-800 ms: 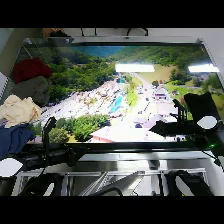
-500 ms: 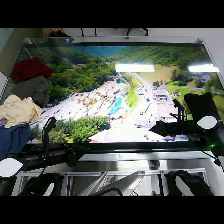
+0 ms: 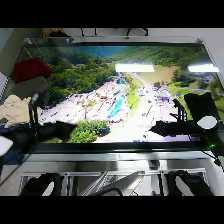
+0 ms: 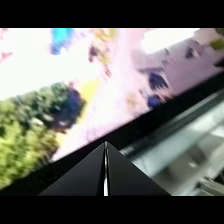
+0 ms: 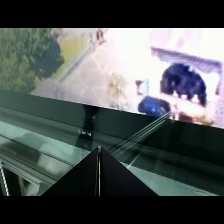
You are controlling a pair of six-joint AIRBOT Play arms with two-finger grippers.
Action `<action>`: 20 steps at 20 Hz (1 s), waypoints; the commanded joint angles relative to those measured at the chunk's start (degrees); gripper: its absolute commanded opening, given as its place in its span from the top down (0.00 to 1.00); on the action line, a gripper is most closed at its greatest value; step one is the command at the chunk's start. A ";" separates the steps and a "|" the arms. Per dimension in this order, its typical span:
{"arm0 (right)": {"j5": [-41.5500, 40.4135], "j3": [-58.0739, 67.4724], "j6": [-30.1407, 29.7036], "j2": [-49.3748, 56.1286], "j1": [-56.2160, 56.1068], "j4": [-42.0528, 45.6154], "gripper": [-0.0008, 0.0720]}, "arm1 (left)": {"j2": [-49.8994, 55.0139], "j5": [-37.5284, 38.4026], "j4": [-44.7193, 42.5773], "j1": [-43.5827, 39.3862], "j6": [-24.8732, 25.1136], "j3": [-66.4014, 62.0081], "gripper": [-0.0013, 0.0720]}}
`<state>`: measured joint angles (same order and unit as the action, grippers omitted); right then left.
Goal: Fold the shirts.
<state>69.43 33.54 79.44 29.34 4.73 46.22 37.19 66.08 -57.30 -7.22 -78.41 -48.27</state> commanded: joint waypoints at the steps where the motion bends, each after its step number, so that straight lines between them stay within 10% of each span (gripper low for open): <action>1: 0.00 -0.02 0.02 -0.04 -0.04 0.00 0.96 | 14.49 -0.42 -7.54 10.14 1.99 -15.28 0.22; 2: -0.02 -0.02 0.02 -0.04 -0.04 0.00 0.96 | 18.95 -0.70 -7.56 13.75 2.36 -19.50 0.03; 11: -2.14 -0.02 0.02 -0.04 -0.04 -0.04 0.96 | 53.27 -18.16 -7.76 33.83 11.04 -46.42 0.03; 20: -2.14 -0.02 0.07 -0.04 -0.04 -2.67 0.96 | 84.91 -33.24 -7.76 28.41 16.04 -69.94 0.03</action>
<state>67.35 33.54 79.44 29.34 4.73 45.15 112.55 38.20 -64.93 23.22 -64.34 -110.72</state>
